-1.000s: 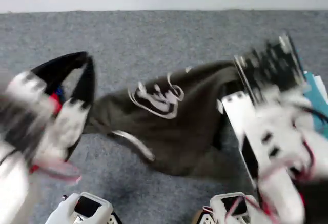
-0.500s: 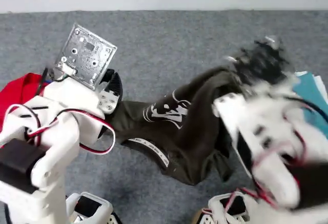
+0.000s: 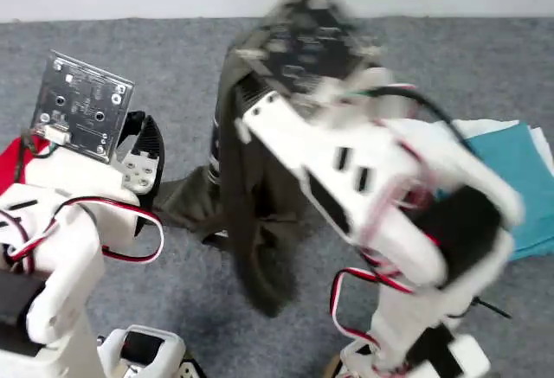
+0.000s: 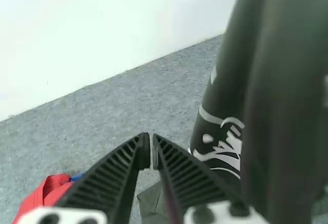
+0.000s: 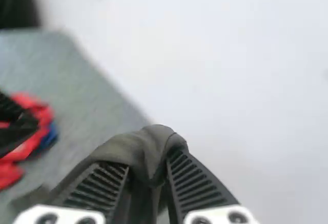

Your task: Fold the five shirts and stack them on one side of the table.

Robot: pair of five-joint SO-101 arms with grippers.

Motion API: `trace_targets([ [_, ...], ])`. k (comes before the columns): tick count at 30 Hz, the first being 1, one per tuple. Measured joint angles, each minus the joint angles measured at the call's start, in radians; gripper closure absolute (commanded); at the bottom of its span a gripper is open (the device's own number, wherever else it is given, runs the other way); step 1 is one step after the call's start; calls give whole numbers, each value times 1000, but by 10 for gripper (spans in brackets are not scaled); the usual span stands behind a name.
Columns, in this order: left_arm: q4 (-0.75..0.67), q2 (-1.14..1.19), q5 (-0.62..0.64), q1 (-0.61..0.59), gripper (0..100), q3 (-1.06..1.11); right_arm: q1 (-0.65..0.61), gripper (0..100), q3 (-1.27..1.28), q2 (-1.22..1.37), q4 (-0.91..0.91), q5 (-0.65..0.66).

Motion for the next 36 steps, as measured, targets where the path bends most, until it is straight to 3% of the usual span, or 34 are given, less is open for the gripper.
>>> trace_targets([
  [4, 3, 0, 3, -3, 987, 0, 121, 989, -140, 140, 144, 0],
  [7, 23, -2, 8, -2, 987, 18, 198, 989, -103, 278, 153, 0],
  [12, 21, 0, 8, 101, 986, 195, 249, 989, -66, 456, 153, 0],
  [24, -256, 20, 8, 387, 984, 680, 410, 989, -61, 697, 153, 0],
  [30, -305, 219, 8, 419, 903, 729, 502, 989, -60, 758, 153, 0],
  [36, -331, 497, 9, 445, 889, 681, 565, 989, -60, 792, 153, 0],
])
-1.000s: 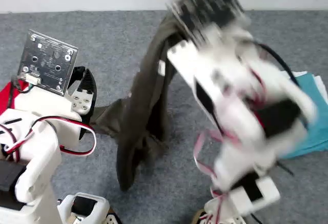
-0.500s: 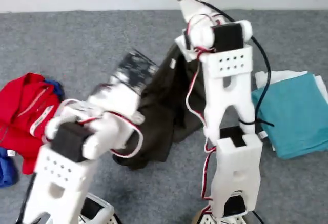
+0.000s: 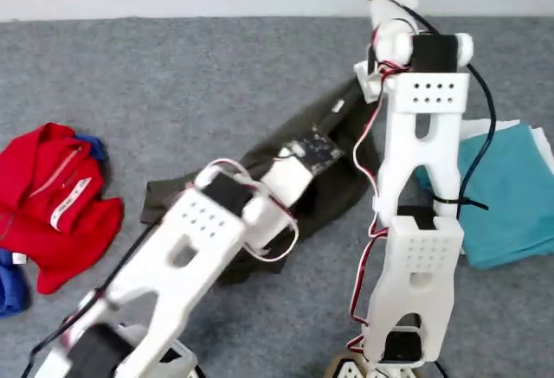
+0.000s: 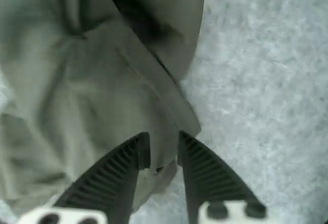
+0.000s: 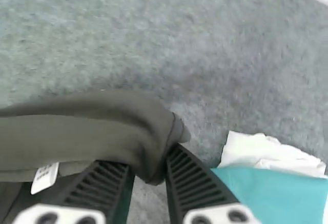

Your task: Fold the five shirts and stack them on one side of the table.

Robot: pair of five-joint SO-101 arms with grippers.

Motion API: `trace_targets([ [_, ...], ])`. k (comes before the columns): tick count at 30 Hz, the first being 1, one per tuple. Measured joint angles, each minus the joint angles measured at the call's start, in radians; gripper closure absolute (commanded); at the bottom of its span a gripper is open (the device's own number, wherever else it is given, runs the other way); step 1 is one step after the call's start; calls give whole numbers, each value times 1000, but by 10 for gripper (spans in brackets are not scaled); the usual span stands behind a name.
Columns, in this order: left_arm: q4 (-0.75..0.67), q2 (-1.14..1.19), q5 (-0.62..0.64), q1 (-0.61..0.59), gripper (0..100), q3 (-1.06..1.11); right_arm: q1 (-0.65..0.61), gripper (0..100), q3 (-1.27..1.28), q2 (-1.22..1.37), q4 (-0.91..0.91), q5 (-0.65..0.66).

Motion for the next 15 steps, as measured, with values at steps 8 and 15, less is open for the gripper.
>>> trace_targets([
  [8, 20, 290, -2, 120, 888, -109, 43, 989, 0, 52, 0, 0],
  [15, 98, 354, -2, 115, 889, -166, 57, 989, 0, 58, 0, 0],
])
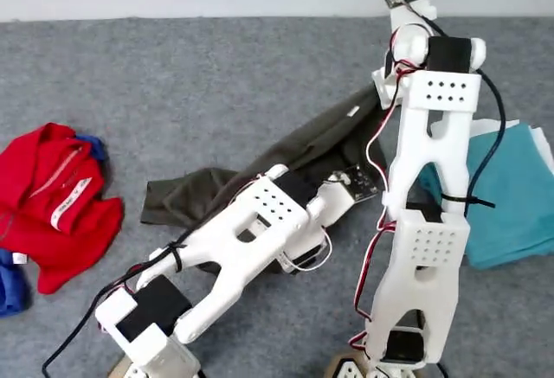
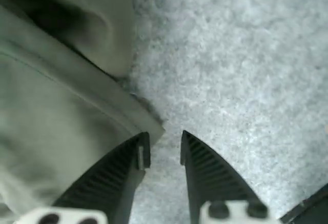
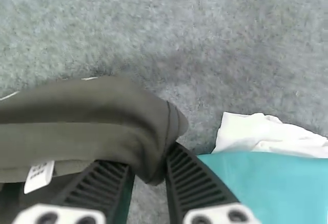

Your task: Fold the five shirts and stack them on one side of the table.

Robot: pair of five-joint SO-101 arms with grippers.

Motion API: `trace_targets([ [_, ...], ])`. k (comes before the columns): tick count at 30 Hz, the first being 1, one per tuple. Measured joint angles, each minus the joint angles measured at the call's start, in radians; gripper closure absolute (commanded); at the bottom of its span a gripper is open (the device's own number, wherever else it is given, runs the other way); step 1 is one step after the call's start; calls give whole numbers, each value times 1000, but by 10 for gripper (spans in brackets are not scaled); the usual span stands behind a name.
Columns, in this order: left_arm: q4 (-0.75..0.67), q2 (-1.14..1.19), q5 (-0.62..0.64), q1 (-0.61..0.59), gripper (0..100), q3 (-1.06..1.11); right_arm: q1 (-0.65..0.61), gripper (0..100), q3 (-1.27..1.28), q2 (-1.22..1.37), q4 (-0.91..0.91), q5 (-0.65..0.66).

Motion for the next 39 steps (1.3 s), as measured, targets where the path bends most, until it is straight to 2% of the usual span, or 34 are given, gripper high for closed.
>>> trace_targets([
  [7, 0, 69, 3, -41, 890, 0, 0, 989, 0, 0, 0, 0],
  [15, -31, 192, 3, -41, 891, 0, 0, 989, 0, 0, 0, 0],
  [27, -34, 256, 0, -41, 893, -44, 0, 989, 0, 0, 0, 0],
  [33, -31, 281, 0, -37, 989, -89, 0, 989, 0, 0, 0, 0],
  [39, -31, 284, 0, -35, 987, -107, 0, 988, 0, 0, 0, 0],
])
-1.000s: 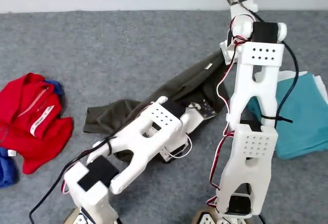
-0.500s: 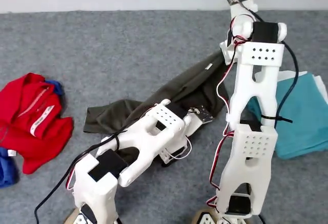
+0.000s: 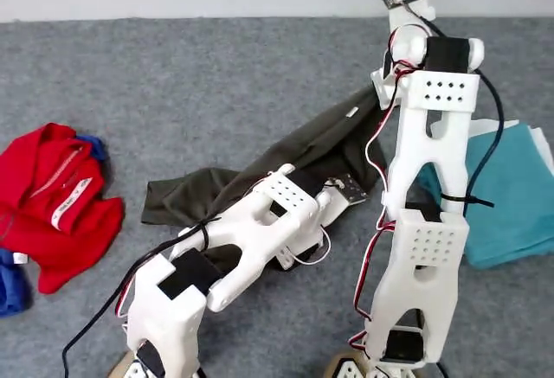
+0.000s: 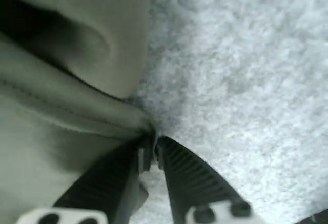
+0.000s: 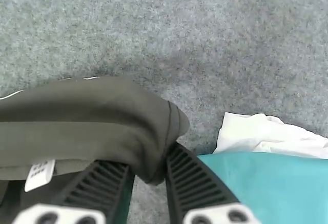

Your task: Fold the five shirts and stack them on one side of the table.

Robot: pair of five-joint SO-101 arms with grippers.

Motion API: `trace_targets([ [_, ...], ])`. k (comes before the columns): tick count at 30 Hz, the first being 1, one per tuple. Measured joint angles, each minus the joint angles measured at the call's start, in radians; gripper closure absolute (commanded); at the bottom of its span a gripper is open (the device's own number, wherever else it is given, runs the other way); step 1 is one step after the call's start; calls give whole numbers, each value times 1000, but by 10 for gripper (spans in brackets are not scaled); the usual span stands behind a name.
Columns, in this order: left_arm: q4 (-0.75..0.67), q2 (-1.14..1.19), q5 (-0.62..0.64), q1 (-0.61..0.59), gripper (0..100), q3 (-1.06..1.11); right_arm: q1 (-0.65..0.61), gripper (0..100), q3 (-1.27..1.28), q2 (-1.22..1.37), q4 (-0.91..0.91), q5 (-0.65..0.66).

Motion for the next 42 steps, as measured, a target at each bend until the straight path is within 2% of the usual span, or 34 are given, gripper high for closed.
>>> trace_targets([
  [4, 25, 3, -64, -6, 987, -26, -11, 988, 0, 0, 2, 0],
  [8, 110, 5, -83, -60, 988, -126, -20, 988, 0, 0, 2, 0],
  [12, 252, 5, -83, -144, 988, -316, -17, 988, 0, 0, 2, 0],
  [16, 298, -5, -81, -229, 988, -500, -18, 988, 0, 0, 2, 0],
  [27, 310, -354, -83, -400, 988, -534, -11, 988, 0, -25, 2, 0],
  [42, 313, -801, -84, -439, 988, -539, -12, 988, 61, -423, 3, 0],
])
